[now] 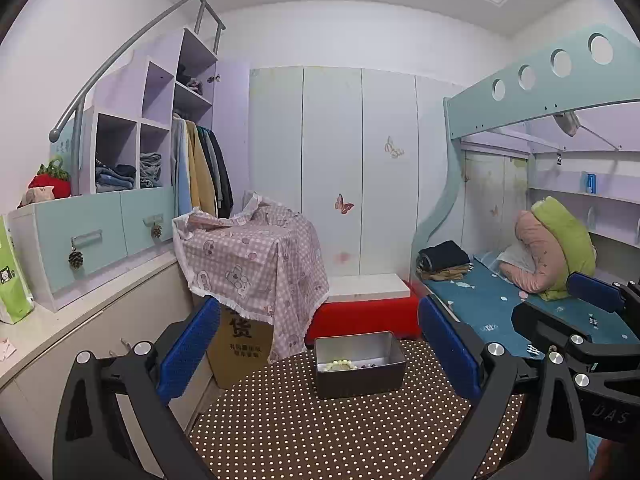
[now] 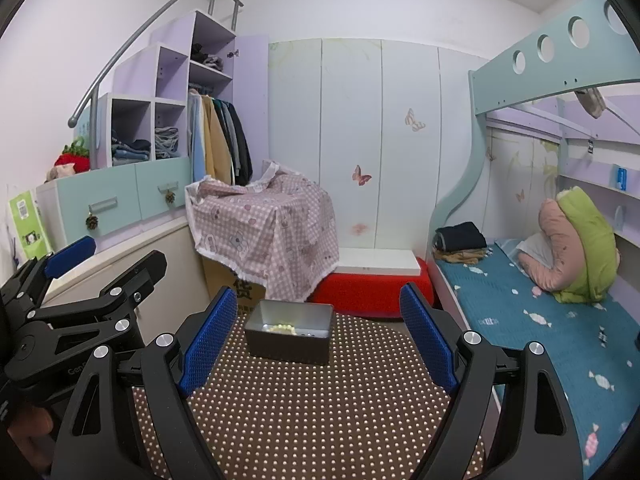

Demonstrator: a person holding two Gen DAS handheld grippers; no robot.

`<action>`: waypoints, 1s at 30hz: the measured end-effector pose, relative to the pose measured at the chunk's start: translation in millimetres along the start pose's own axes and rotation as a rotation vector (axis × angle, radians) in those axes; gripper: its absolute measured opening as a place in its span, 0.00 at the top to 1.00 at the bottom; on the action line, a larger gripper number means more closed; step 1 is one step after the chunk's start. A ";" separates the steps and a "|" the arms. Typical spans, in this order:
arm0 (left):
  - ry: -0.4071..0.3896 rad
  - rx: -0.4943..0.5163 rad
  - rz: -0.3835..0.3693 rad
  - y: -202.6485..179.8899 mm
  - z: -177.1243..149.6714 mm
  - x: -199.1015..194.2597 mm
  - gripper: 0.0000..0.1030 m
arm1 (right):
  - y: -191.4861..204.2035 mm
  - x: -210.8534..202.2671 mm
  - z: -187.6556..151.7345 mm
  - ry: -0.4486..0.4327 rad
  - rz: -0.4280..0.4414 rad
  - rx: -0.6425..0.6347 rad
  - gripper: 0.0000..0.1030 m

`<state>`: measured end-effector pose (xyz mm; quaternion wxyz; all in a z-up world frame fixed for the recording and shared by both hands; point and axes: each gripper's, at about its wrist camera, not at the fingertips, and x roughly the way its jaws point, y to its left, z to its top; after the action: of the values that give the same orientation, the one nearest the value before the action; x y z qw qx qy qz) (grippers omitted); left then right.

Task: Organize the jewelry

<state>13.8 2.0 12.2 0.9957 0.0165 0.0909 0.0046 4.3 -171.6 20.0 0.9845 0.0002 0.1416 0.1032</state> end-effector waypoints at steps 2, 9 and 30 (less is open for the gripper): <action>0.001 0.000 0.000 0.0 -0.3 0.1 0.07 | -0.9 -0.2 -1.6 0.001 -0.001 0.000 0.21; -0.001 0.000 -0.001 -0.2 -0.2 0.1 0.07 | -1.4 0.5 0.6 0.000 0.002 0.000 0.21; 0.001 0.002 0.001 1.3 -1.8 0.9 0.07 | -2.9 0.2 -0.1 0.003 0.001 0.001 0.21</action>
<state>14.4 3.3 10.3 0.9956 0.0174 0.0914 0.0051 5.0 -174.4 19.8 0.9843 0.0005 0.1429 0.1035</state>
